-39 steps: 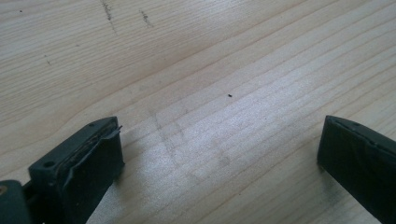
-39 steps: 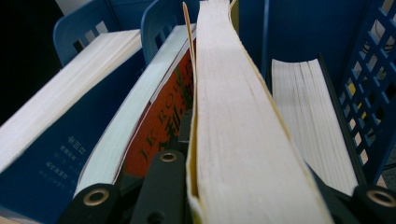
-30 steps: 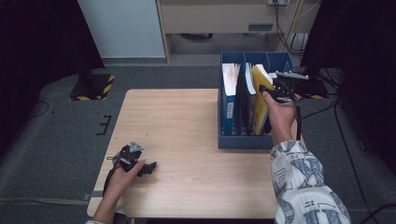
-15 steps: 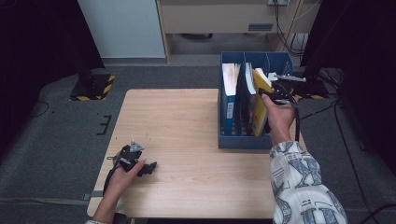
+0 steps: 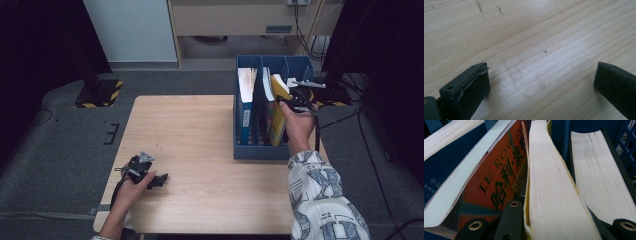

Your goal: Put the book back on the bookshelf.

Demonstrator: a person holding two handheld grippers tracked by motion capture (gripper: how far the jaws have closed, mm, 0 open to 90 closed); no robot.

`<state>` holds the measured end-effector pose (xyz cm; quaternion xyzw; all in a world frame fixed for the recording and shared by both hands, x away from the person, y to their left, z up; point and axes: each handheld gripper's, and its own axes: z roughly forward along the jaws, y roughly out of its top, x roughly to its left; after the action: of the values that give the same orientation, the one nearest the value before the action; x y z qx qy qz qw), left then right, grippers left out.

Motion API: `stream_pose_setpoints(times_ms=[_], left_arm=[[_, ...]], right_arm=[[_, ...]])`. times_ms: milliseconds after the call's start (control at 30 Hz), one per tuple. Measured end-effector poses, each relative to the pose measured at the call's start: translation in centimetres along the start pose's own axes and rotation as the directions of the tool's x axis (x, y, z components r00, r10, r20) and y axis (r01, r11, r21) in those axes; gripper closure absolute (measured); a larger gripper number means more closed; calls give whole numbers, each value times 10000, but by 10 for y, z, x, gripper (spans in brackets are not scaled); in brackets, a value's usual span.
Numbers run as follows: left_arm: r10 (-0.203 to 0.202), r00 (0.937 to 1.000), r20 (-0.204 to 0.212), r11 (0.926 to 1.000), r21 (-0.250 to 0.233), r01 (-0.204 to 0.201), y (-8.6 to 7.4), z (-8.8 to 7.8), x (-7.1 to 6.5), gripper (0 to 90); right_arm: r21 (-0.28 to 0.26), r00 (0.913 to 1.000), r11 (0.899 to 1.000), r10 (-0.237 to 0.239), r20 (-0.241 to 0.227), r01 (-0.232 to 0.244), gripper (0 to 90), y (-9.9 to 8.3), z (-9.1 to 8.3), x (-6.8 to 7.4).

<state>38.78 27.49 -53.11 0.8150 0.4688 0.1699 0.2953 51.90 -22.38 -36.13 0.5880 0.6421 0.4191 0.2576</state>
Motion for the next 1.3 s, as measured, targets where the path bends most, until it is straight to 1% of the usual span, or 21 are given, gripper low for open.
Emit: stream_pose_setpoints(times_ms=[133,1167,1233,1300], left_arm=[[1,10000,4,10000,0,-1,0,0,0,0],[44,10000,28,10000,-18,-44,0,0,-1,0],[45,10000,29,10000,-18,-45,0,0,-1,0],[46,10000,28,10000,-17,-46,0,0,-1,0]], right_arm=[[58,10000,9999,-99,2,99,746,-1,2,1],[476,9996,9985,-263,97,258,736,-1,3,3],[432,9998,9989,-177,84,174,730,-1,3,3],[403,9996,9989,-245,140,239,733,0,2,3]])
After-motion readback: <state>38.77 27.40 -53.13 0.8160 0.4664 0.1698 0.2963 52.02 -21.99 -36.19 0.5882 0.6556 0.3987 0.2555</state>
